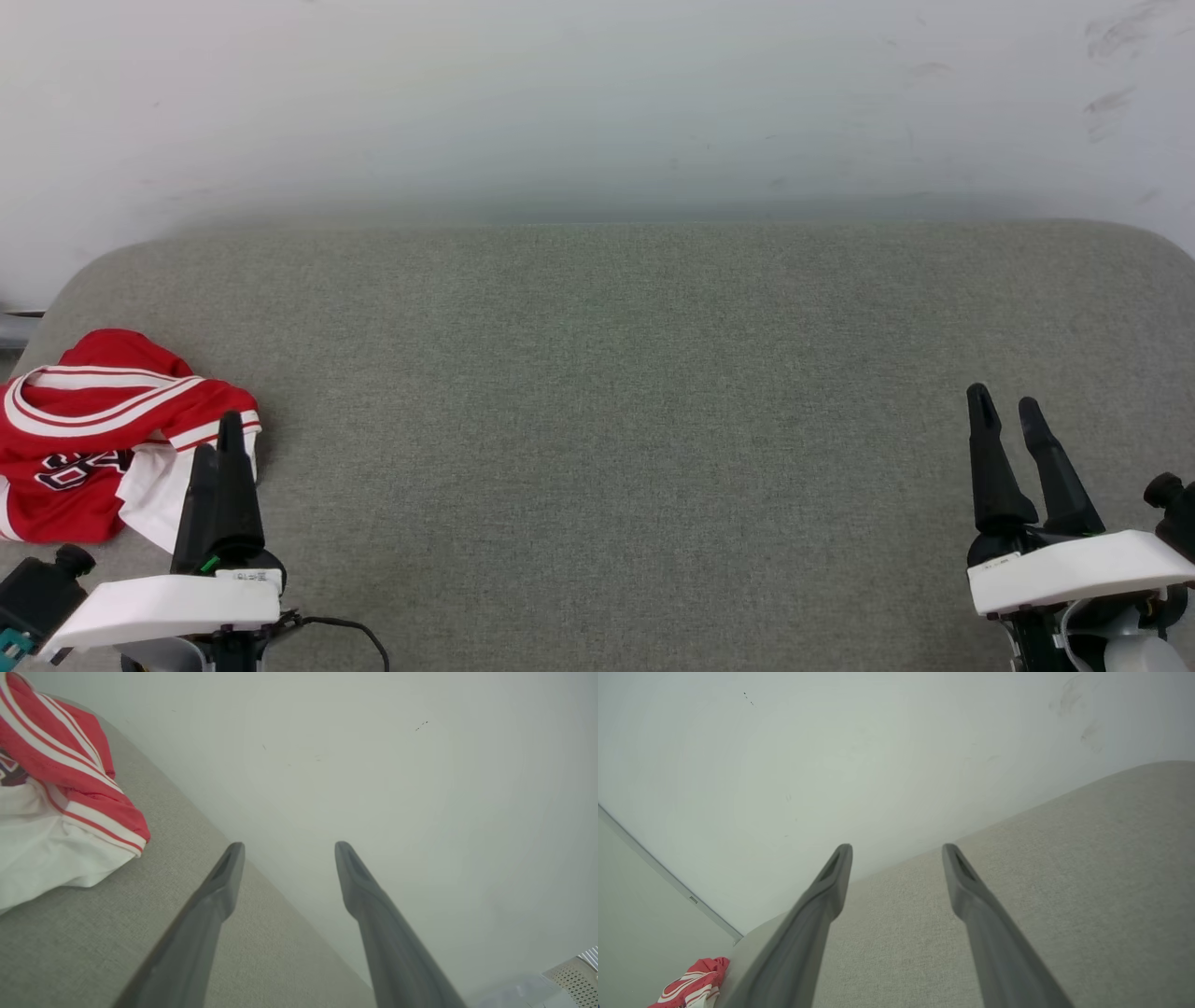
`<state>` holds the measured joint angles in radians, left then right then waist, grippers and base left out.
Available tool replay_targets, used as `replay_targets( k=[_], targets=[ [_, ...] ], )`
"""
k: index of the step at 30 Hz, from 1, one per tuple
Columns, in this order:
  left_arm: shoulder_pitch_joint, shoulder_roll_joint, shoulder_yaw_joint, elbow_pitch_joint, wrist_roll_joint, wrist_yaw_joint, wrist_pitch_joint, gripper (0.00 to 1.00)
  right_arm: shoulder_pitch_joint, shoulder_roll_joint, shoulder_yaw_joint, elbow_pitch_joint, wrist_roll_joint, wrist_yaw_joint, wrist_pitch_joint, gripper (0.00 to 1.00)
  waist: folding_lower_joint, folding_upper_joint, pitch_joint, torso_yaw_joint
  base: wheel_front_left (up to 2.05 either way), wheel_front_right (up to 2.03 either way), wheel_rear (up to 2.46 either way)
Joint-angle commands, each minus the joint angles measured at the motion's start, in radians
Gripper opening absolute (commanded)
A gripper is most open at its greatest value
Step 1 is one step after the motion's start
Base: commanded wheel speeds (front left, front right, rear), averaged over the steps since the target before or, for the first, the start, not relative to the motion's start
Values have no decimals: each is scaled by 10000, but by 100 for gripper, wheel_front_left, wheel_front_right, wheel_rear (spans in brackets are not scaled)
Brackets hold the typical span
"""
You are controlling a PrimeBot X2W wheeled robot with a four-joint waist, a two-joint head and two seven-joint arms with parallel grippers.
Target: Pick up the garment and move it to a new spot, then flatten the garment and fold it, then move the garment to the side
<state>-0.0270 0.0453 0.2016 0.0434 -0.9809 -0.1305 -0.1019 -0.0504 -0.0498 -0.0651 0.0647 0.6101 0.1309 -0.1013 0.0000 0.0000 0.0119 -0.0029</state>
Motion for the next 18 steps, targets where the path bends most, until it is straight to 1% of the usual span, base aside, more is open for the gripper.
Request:
replay_targets(
  k=[1,3,6,11,18],
  targets=[
    [6,48,-90,-286,565,1,-99,100,-61,-13,36,-223,-410,-2,-93,100,0,0,4,-2,0,0,0],
    [84,47,-316,-465,1375,119,-156,100,-46,-12,70,-306,-763,-2,-159,100,0,0,11,-5,0,0,0],
    [149,48,-736,-754,2470,485,-246,100,-26,-12,129,-403,-1292,-2,-247,100,0,0,20,-11,0,0,0],
    [238,49,-1373,-1124,3671,939,-379,100,15,-12,290,-543,-2235,-3,-380,100,0,0,37,-13,0,0,0],
    [353,50,-1961,-1080,5047,1214,-562,100,105,-12,393,-588,-3134,-3,-575,100,0,0,46,-12,0,0,0]
  ],
)
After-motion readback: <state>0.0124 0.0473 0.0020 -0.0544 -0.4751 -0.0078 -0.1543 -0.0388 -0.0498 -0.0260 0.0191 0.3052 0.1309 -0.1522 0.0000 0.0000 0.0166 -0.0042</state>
